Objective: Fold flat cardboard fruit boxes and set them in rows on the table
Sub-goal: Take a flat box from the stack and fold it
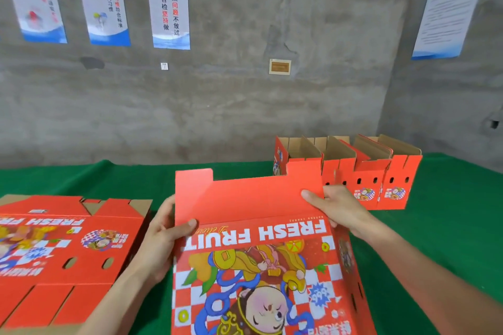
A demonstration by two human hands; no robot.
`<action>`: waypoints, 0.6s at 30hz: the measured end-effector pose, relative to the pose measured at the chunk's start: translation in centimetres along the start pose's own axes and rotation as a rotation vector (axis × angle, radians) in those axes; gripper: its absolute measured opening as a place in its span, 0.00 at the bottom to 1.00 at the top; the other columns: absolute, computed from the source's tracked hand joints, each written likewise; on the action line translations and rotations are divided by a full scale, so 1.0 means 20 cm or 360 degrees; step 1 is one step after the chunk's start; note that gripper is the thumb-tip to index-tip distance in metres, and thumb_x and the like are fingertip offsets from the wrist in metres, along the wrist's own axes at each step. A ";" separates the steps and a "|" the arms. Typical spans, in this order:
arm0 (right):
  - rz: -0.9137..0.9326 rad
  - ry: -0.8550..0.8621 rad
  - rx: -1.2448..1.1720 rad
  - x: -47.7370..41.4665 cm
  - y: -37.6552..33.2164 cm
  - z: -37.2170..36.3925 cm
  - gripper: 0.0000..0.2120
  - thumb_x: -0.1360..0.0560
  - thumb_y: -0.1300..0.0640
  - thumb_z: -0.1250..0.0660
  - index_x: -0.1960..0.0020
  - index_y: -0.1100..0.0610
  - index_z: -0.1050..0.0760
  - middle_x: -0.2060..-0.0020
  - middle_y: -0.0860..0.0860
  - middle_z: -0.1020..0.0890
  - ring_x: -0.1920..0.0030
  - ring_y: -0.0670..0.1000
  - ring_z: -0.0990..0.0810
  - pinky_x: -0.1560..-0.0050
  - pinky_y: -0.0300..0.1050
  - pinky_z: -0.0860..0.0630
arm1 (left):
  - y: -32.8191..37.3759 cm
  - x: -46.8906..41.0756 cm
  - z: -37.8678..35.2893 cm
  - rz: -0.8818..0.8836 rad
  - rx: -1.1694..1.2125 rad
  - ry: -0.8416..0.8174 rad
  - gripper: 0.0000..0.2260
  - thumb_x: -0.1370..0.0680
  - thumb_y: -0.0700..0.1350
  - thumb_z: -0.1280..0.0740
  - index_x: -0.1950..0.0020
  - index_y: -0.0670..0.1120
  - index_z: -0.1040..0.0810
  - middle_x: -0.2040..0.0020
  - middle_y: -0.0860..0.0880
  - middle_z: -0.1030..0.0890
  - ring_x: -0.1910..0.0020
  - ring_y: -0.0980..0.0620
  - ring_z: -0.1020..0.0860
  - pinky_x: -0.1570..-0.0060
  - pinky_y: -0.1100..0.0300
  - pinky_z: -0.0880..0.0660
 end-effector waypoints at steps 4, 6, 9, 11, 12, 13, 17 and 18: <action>0.0066 0.0046 -0.0073 0.02 -0.03 0.02 0.18 0.24 0.45 0.35 0.51 0.61 0.21 0.60 0.54 0.15 0.59 0.55 0.15 0.50 0.56 0.20 | -0.06 -0.01 0.00 0.0224 0.0037 -0.0090 0.18 0.27 0.45 0.34 0.37 0.45 0.26 0.46 0.42 0.18 0.52 0.43 0.18 0.56 0.53 0.20; 0.0124 0.0048 -0.0098 0.03 -0.05 0.02 0.20 0.24 0.45 0.35 0.48 0.63 0.22 0.56 0.56 0.15 0.56 0.56 0.16 0.48 0.60 0.22 | -0.09 -0.02 0.00 0.0387 0.0017 -0.0083 0.23 0.24 0.61 0.44 0.39 0.47 0.23 0.45 0.44 0.17 0.48 0.45 0.18 0.51 0.51 0.24; 0.0238 0.0098 -0.0169 0.06 -0.10 0.04 0.24 0.27 0.43 0.34 0.47 0.64 0.23 0.55 0.59 0.16 0.55 0.59 0.16 0.50 0.63 0.22 | -0.07 -0.04 0.02 0.0526 -0.0143 0.0099 0.30 0.26 0.68 0.51 0.46 0.49 0.20 0.50 0.47 0.16 0.50 0.48 0.17 0.49 0.53 0.28; 0.0309 0.0124 -0.0216 0.08 -0.12 0.05 0.25 0.31 0.40 0.34 0.48 0.61 0.22 0.56 0.57 0.15 0.56 0.57 0.16 0.51 0.63 0.21 | -0.03 -0.06 0.07 0.0541 -0.0357 0.0282 0.26 0.23 0.65 0.47 0.54 0.46 0.19 0.56 0.47 0.15 0.53 0.46 0.18 0.50 0.51 0.27; 0.0344 0.0144 -0.0239 0.09 -0.13 0.05 0.23 0.31 0.40 0.34 0.49 0.59 0.22 0.57 0.56 0.15 0.57 0.56 0.16 0.52 0.62 0.21 | 0.00 -0.07 0.09 0.0575 -0.0455 0.0319 0.25 0.22 0.62 0.45 0.55 0.44 0.19 0.57 0.45 0.15 0.53 0.43 0.19 0.48 0.50 0.26; 0.0374 0.0171 -0.0271 0.10 -0.13 0.06 0.21 0.31 0.41 0.34 0.50 0.57 0.22 0.58 0.56 0.15 0.58 0.56 0.16 0.52 0.62 0.21 | 0.02 -0.07 0.09 0.0606 -0.0519 0.0328 0.24 0.21 0.61 0.44 0.55 0.43 0.20 0.57 0.43 0.15 0.53 0.42 0.19 0.46 0.48 0.26; 0.0476 0.0234 -0.0423 0.12 -0.09 0.07 0.15 0.31 0.44 0.33 0.54 0.56 0.22 0.57 0.55 0.15 0.59 0.56 0.16 0.58 0.51 0.19 | 0.10 -0.07 0.10 0.0637 -0.0854 0.0240 0.06 0.21 0.42 0.37 0.54 0.44 0.21 0.61 0.45 0.16 0.59 0.45 0.18 0.48 0.47 0.22; 0.0494 0.0241 -0.0451 0.13 -0.09 0.07 0.13 0.31 0.45 0.33 0.54 0.54 0.22 0.58 0.51 0.15 0.59 0.52 0.16 0.59 0.46 0.18 | 0.11 -0.07 0.09 0.0639 -0.0919 0.0194 0.05 0.23 0.37 0.36 0.53 0.44 0.20 0.62 0.45 0.16 0.61 0.46 0.18 0.53 0.50 0.20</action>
Point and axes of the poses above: each hand's wrist, its own x-axis away from the middle knuckle, its own z-axis out of the back of the hand, y = z × x, the point moved 7 cm from there along -x, towards the middle knuckle
